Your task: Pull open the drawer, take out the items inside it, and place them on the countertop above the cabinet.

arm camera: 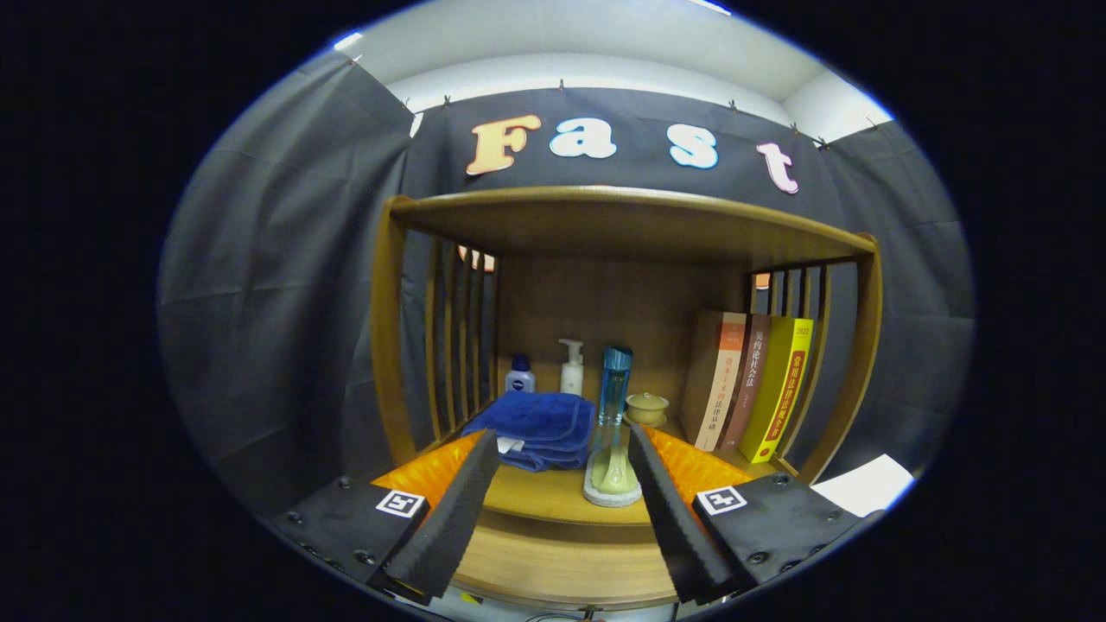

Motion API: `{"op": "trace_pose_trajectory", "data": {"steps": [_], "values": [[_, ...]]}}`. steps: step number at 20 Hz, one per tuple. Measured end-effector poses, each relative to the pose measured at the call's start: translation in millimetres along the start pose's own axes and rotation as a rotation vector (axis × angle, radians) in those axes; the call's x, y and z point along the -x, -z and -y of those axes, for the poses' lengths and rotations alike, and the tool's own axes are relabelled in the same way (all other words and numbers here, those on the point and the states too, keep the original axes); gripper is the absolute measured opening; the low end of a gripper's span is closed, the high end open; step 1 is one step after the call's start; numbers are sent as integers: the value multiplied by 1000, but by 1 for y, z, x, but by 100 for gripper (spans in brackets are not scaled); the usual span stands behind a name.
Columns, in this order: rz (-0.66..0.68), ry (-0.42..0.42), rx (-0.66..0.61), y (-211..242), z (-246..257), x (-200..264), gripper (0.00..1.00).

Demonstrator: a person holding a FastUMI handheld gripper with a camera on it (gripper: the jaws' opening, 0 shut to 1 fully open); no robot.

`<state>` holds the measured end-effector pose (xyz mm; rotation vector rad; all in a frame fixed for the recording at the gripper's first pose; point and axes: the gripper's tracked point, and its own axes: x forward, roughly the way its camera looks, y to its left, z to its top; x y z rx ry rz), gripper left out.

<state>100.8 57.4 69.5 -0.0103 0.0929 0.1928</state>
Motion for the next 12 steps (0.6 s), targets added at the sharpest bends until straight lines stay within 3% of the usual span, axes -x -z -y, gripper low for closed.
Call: {"op": "trace_pose_trajectory", "data": {"steps": [6, 12], "values": [[75, 12, -10, -2, -10, 50, 99], [128, 97, -71, 25, 1, 92, 99]]}}
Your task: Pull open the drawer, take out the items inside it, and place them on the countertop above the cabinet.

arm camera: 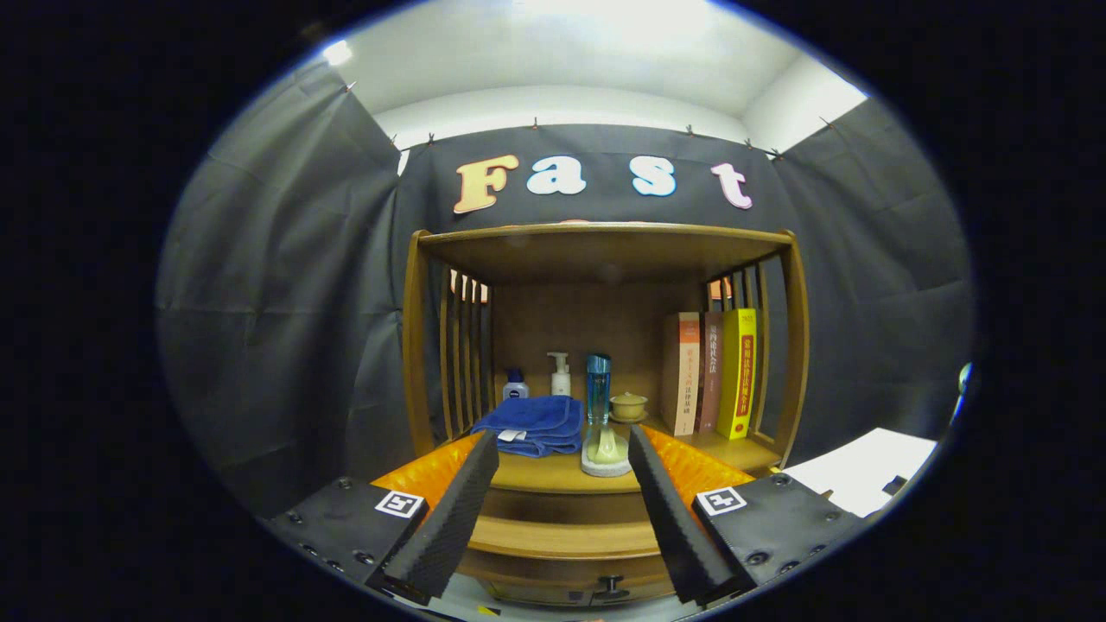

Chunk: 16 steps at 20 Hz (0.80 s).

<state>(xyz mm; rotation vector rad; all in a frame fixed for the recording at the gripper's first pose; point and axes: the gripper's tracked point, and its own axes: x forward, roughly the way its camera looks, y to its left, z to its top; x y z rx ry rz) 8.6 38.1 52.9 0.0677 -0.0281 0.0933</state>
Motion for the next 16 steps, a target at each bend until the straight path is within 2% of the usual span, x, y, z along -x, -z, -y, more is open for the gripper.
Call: {"op": "trace_pose_trajectory", "data": {"steps": [5, 16], "values": [[-1, 34, -1, 34, 13, 22, 99], [-34, 33, 11, 100, 20, 44, 99]]}}
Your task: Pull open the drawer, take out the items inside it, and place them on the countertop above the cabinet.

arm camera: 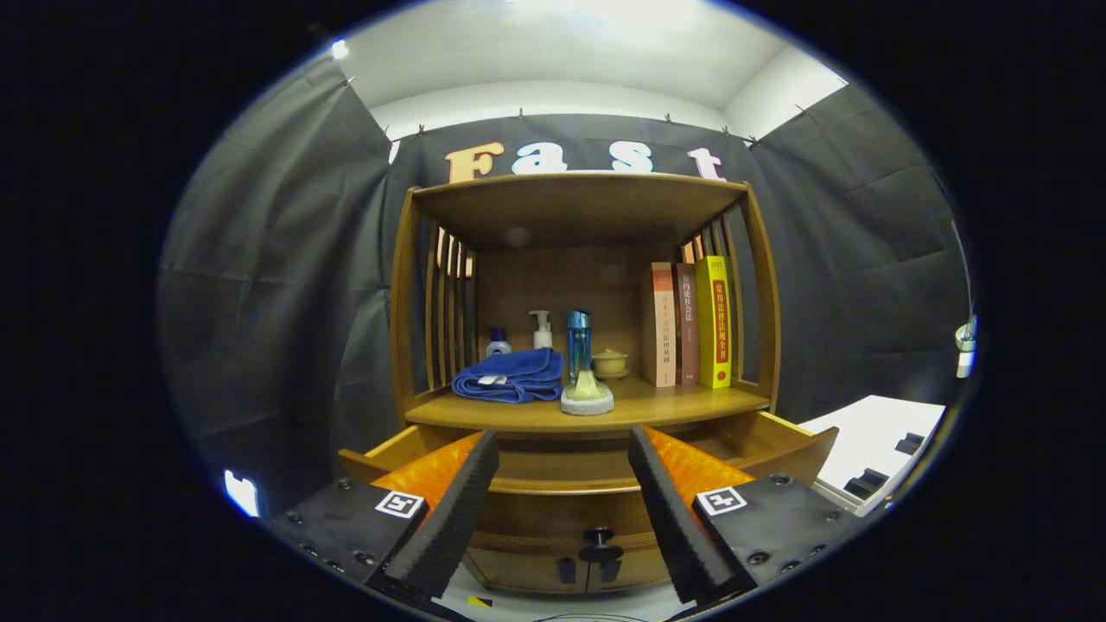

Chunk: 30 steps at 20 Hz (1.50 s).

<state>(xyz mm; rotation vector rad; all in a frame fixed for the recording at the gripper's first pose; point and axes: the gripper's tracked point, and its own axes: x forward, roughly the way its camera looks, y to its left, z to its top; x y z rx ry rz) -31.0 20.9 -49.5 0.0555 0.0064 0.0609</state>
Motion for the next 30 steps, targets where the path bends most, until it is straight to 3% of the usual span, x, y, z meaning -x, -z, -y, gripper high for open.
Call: {"op": "trace_pose_trajectory", "data": {"steps": [19, 30], "values": [[-134, -34, -11, 100, -2, -2, 99], [-157, -29, -1, 115, 3, -4, 99]]}}
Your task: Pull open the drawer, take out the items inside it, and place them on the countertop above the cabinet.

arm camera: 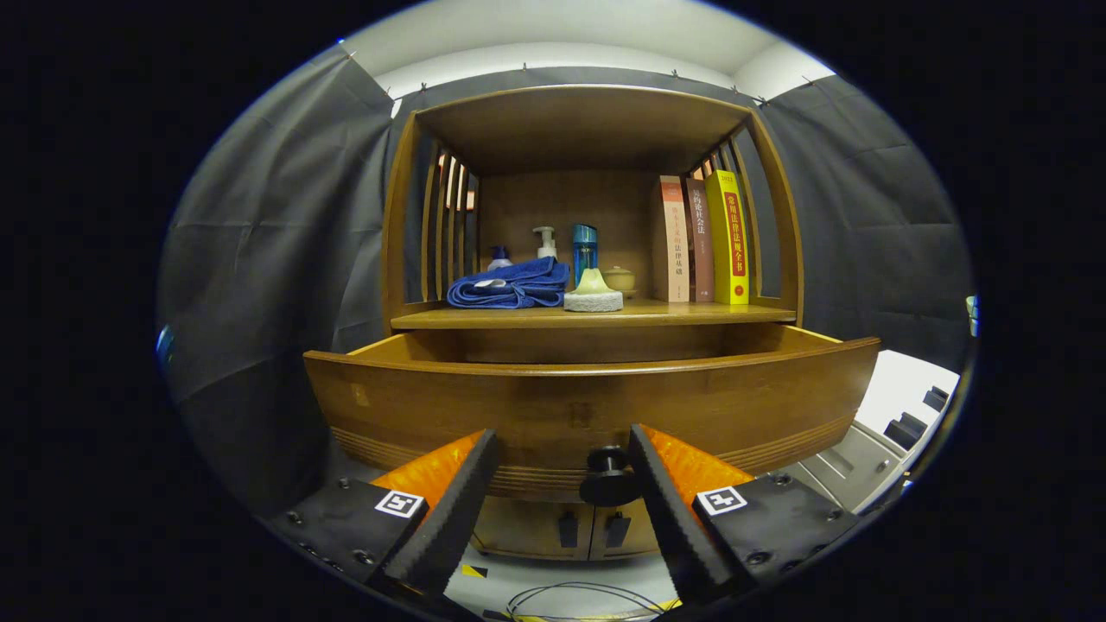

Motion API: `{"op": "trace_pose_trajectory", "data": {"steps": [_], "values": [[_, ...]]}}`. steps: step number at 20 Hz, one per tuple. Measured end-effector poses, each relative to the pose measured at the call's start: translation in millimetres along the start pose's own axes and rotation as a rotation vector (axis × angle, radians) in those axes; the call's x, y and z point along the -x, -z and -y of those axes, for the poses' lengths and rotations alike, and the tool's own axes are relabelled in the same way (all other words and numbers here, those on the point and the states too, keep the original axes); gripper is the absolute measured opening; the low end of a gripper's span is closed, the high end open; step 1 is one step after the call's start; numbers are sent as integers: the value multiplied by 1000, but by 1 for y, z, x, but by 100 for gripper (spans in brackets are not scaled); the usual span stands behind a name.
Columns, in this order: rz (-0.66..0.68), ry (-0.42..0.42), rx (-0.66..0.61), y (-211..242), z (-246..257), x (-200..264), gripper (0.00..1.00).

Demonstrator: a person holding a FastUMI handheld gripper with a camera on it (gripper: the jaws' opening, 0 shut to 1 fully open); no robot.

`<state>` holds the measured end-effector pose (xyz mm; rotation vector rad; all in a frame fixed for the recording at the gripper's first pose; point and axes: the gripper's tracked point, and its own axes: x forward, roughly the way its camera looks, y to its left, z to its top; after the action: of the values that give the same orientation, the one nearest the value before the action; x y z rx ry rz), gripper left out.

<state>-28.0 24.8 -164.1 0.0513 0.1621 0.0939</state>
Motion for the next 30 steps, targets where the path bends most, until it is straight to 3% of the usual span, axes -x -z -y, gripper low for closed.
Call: {"op": "trace_pose_trajectory", "data": {"steps": [11, 17, 30], "values": [[-14, 10, 39, 10, 2, -19, 99], [-40, 75, 99, 17, 9, -25, 99], [-92, 71, 106, 17, 12, -54, 99]]}}
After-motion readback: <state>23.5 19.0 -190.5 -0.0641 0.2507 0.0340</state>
